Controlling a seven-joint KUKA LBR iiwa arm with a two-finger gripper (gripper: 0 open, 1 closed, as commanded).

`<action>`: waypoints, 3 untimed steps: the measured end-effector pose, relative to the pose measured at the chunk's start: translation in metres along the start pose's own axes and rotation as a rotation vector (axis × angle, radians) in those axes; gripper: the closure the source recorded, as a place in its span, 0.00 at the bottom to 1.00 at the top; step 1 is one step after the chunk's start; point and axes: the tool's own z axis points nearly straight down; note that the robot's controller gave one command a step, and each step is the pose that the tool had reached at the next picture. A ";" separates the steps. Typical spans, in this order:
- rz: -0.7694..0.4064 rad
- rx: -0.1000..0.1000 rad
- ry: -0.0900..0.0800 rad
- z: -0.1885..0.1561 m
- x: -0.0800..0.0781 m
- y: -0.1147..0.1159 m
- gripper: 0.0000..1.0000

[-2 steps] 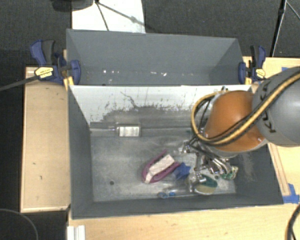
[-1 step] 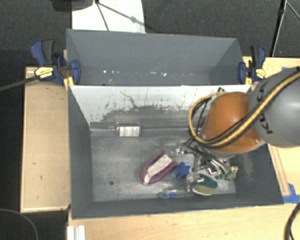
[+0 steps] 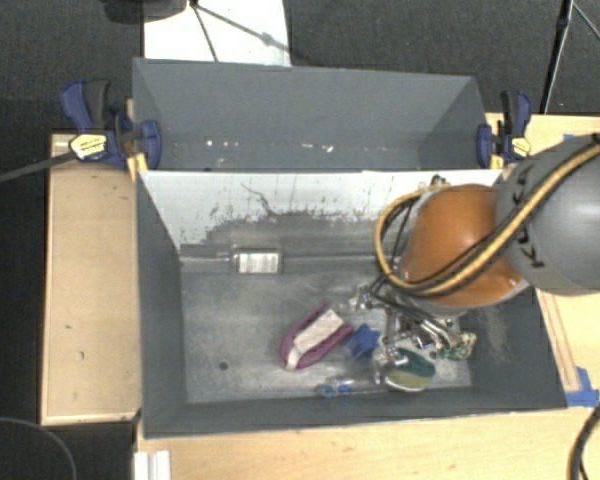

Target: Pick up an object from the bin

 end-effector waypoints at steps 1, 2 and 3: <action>-0.019 -0.001 -0.001 0.000 -0.001 0.000 0.00; -0.021 -0.001 0.000 0.000 -0.002 0.000 0.00; -0.020 -0.001 0.000 0.000 -0.002 0.000 0.00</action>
Offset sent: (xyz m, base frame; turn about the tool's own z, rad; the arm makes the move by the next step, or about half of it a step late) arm 0.0111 0.0003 -0.0277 -0.0407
